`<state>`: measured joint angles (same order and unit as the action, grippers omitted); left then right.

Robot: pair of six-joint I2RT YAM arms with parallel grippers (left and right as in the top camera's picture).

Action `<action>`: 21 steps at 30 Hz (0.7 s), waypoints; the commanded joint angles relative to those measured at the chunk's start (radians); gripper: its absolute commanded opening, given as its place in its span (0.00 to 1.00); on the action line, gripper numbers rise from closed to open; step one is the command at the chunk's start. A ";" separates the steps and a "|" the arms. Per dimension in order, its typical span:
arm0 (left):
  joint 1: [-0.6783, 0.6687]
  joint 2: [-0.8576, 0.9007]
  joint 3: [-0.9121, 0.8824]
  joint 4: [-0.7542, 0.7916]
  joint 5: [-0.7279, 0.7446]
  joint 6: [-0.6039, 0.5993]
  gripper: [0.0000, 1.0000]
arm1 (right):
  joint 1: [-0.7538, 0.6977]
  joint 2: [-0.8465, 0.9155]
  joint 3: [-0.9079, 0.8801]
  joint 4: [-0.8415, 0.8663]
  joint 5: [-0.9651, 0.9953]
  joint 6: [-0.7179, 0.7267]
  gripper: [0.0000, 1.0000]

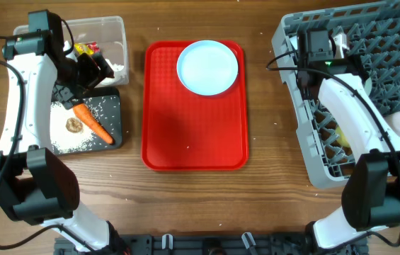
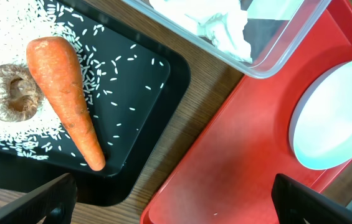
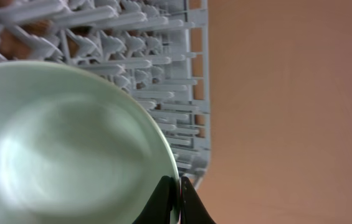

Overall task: Sort waste into correct bins and load items into the dishwasher rack
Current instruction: 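Place the pale green bowl in the rack with the right gripper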

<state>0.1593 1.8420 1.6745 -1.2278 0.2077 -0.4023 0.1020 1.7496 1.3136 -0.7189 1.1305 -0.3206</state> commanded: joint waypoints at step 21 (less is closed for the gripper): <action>0.002 -0.009 -0.001 0.001 0.012 0.005 1.00 | 0.182 0.014 -0.108 0.317 0.267 -0.460 0.04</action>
<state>0.1593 1.8420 1.6745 -1.2278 0.2081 -0.4019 0.2501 1.7515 1.2804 -0.3973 1.3819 -0.8379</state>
